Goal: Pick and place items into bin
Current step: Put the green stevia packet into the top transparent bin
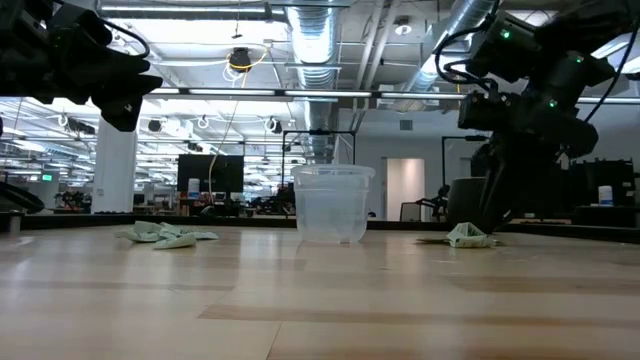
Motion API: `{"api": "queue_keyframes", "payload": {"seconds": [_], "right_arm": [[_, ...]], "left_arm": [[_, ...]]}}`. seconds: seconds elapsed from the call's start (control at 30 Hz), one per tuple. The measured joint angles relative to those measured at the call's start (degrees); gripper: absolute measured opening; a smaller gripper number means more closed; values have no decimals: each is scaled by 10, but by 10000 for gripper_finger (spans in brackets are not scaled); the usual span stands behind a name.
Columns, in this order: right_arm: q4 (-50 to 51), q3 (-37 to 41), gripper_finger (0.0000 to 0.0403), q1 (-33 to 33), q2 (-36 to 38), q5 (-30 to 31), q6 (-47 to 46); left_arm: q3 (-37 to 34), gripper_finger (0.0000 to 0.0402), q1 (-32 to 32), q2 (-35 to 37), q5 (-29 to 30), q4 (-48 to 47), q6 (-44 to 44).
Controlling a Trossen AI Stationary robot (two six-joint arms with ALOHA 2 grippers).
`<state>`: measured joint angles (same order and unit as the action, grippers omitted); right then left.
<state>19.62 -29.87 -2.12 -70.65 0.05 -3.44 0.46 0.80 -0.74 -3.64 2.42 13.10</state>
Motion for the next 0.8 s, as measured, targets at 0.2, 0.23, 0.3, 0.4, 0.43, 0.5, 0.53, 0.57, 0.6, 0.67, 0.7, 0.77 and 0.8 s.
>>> {"api": "queue_keyframes", "payload": {"seconds": [0.2,0.23,0.3,0.4,0.43,0.5,0.53,0.57,0.6,0.67,0.7,0.77,0.8], "right_arm": [[-3,0,91,0,-28,1,4],[-7,0,91,0,-32,2,5],[-10,0,91,0,-41,3,7],[-19,0,91,0,-55,3,9],[-22,0,91,-2,-60,3,9],[-26,0,91,-3,-70,4,9],[-25,0,91,-6,-76,6,9],[-25,0,92,-7,-81,10,9],[-25,0,93,-7,-87,17,9],[-28,-2,96,-9,-97,25,9],[-28,-3,97,-10,-102,28,10],[-29,-3,98,-10,-111,29,19],[-28,-3,98,-10,-115,29,21]], "left_arm": [[0,114,0,0,0,0,0],[0,114,0,0,0,0,0],[0,114,0,0,0,0,0],[0,114,0,0,0,0,0],[0,114,0,0,0,0,0],[0,114,0,0,0,0,0],[0,114,0,0,0,0,0],[0,114,0,0,0,0,0],[0,114,0,0,0,0,0],[0,114,0,0,0,0,0],[0,114,0,0,0,0,0],[0,114,0,0,0,0,0],[0,114,0,0,0,0,0]]}}
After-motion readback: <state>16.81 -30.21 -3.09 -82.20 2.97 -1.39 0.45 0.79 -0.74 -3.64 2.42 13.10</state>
